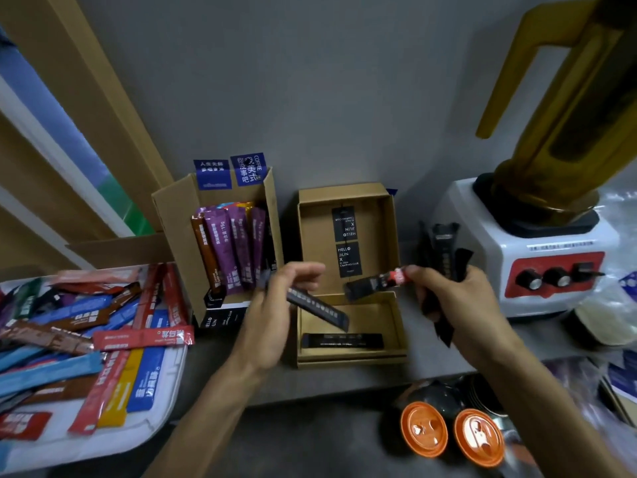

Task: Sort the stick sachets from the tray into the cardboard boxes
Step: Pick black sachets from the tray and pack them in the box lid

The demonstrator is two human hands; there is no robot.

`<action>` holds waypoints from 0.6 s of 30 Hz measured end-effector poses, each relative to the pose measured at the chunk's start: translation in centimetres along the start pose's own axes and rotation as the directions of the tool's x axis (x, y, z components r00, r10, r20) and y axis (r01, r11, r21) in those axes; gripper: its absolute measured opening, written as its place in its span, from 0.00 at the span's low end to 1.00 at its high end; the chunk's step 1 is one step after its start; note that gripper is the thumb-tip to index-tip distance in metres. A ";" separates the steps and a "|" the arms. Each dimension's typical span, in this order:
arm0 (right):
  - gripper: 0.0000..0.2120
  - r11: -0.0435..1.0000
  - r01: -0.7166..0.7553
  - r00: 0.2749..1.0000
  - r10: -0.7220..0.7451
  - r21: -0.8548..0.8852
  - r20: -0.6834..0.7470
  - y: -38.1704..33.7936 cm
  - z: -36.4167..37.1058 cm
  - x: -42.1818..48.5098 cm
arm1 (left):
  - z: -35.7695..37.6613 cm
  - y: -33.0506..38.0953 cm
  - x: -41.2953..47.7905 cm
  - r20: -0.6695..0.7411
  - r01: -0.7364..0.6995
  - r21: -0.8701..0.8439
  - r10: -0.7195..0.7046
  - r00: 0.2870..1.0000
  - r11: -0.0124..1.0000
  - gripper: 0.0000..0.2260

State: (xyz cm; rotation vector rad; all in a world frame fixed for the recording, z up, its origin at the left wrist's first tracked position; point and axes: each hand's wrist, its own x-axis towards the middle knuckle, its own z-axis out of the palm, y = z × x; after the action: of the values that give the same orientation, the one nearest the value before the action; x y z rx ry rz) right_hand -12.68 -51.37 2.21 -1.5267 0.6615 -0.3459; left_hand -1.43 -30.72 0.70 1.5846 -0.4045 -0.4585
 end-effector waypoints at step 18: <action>0.09 0.982 -0.048 0.990 0.071 0.184 -0.119 4.5 -6.3 -2.3 | 1.3 1.6 0.8 0.191 -0.273 0.823 0.210 0.959 0.497 0.01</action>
State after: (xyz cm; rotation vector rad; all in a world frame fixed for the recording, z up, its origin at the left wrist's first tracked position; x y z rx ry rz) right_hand -19.09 -54.85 -1.26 -1.3175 0.7530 -0.4469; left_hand -1.42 -32.30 2.20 2.4209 -1.0087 -0.0539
